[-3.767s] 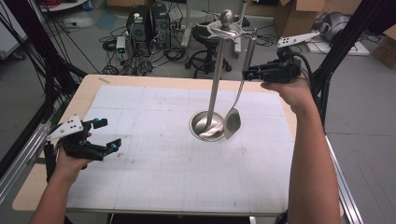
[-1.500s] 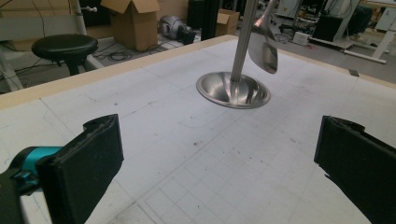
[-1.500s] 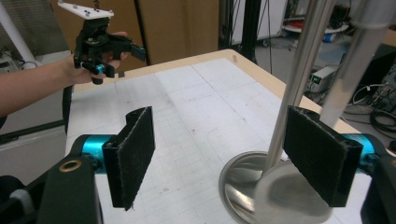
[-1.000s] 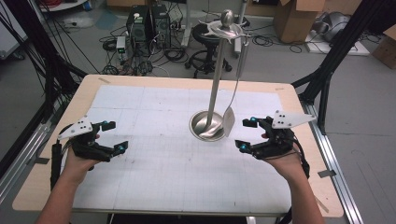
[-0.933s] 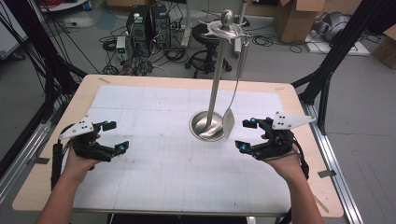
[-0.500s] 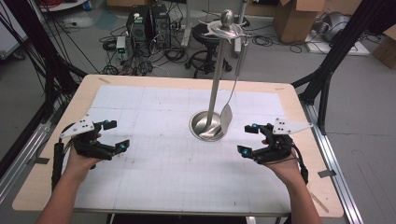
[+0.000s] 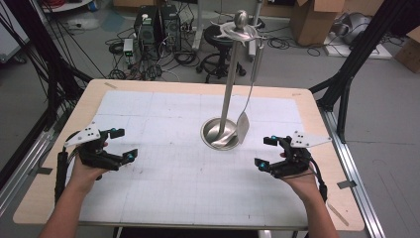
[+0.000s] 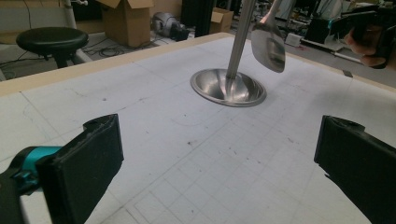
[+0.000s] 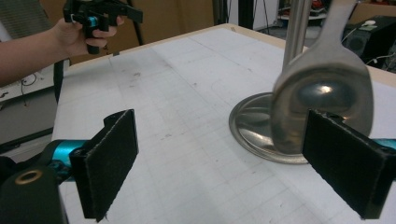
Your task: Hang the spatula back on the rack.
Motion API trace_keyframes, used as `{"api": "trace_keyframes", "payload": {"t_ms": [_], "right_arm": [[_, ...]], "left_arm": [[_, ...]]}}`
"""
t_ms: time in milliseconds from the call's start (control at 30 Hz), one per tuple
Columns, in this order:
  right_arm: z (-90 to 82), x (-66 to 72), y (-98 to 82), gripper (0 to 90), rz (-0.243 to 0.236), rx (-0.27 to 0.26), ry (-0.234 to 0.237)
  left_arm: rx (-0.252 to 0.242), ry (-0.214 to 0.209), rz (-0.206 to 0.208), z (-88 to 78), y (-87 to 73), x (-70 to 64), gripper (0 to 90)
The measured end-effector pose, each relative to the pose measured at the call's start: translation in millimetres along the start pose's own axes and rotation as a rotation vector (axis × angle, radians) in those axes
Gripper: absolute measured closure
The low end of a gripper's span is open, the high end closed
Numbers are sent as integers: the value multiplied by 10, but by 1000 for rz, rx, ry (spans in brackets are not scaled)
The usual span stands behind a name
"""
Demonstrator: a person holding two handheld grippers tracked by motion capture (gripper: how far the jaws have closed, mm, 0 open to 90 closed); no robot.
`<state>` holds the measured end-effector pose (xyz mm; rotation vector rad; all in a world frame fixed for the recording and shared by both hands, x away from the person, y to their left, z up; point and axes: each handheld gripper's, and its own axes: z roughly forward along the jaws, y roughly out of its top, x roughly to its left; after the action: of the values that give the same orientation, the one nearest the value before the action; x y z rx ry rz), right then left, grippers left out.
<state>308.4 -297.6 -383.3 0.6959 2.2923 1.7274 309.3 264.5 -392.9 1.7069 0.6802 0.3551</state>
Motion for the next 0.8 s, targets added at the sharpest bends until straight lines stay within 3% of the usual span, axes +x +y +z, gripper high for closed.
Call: {"api": "trace_keyframes", "payload": {"t_ms": [200,800], "right_arm": [[17,-40,-25,104,21,-4,3],[14,-47,-19,104,30,-4,11]], "left_arm": [[-10,20,-25,-39,-44,33,17],[-6,21,-27,-21,-49,25,17]]}}
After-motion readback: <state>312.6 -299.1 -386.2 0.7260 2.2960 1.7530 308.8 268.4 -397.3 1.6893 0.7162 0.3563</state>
